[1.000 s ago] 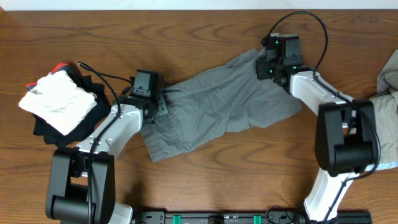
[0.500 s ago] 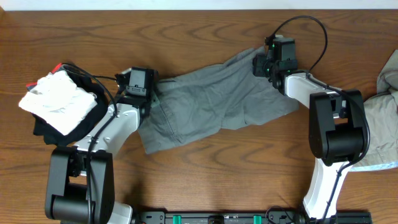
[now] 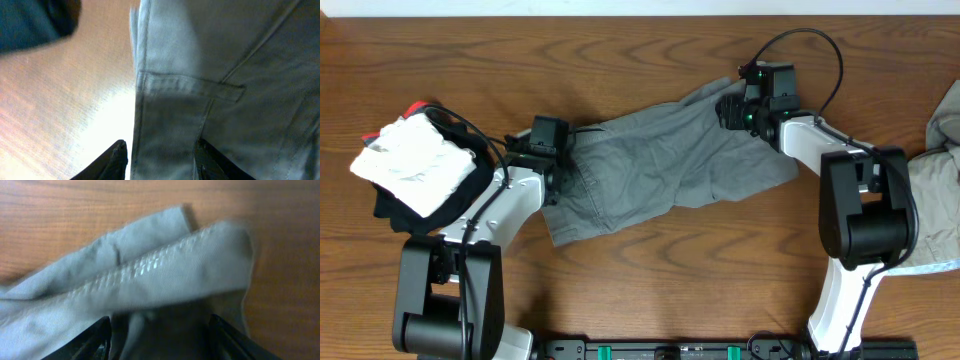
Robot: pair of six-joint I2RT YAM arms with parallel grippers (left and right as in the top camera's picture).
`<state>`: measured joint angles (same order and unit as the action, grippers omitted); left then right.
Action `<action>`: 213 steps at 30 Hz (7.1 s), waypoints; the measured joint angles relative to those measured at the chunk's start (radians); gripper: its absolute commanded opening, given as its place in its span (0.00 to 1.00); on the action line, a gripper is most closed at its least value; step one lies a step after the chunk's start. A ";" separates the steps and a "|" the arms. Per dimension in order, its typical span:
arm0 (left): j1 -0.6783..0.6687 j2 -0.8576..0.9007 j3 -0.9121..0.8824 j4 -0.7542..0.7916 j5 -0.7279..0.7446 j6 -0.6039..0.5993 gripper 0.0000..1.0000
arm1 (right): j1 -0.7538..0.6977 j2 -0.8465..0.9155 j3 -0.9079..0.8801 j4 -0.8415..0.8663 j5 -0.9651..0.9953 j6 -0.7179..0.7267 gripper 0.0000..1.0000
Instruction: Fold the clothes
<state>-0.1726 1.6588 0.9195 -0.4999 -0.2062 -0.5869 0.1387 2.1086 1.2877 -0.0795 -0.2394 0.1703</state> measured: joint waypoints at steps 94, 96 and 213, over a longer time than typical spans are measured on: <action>0.001 0.037 -0.018 -0.064 0.517 0.303 0.29 | 0.150 -0.088 0.024 -0.339 0.339 -0.118 0.54; 0.001 0.037 -0.018 -0.064 0.517 0.303 0.29 | 0.138 -0.088 0.024 -0.370 0.343 -0.109 0.57; -0.001 0.042 -0.018 -0.039 0.520 0.305 0.20 | -0.562 -0.490 -0.610 -0.650 -0.283 -0.043 0.01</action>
<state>-0.1738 1.7004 0.9012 -0.5388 0.3141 -0.2821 -0.4236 1.6188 0.6777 -0.7296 -0.5228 0.1268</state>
